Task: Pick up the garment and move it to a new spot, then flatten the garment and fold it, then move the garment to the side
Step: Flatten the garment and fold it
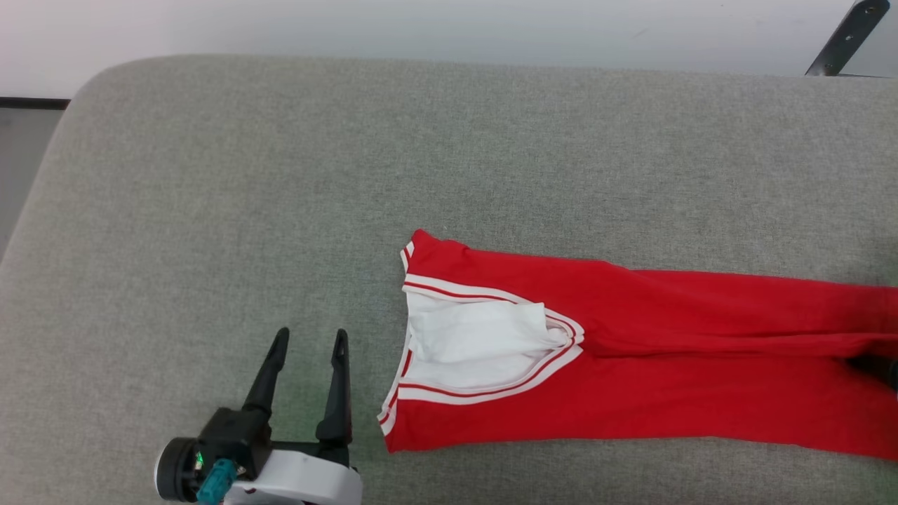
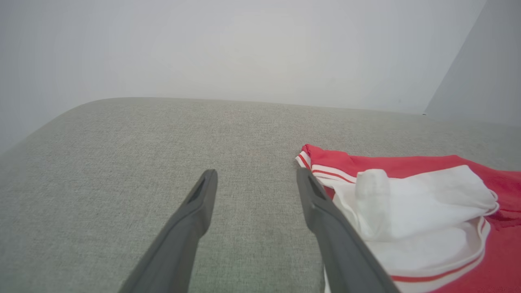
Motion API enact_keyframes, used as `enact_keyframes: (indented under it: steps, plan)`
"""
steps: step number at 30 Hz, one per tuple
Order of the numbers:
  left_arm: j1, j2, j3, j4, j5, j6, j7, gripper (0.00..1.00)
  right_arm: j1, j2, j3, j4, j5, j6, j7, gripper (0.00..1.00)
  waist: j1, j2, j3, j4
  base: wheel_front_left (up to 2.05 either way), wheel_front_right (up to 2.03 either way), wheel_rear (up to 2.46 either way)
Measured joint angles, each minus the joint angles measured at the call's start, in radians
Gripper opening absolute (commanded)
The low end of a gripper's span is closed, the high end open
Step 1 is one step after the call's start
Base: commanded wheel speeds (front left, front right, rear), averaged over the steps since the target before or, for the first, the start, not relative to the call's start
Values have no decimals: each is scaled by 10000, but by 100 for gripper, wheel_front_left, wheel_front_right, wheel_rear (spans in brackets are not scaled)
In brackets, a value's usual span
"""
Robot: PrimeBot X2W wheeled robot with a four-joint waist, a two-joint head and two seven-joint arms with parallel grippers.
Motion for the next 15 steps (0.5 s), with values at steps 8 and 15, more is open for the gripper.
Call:
enact_keyframes:
  steps: [8,15]
  plan:
    - [55,-378,541,173,407,-527,0,100,-2,52,105,44,-98,-10,-140,24,0,0,-72,-29,0,0,0]
    - [95,-566,813,188,604,-834,0,100,5,186,215,123,-69,-10,-322,0,0,0,-142,-57,0,0,0]
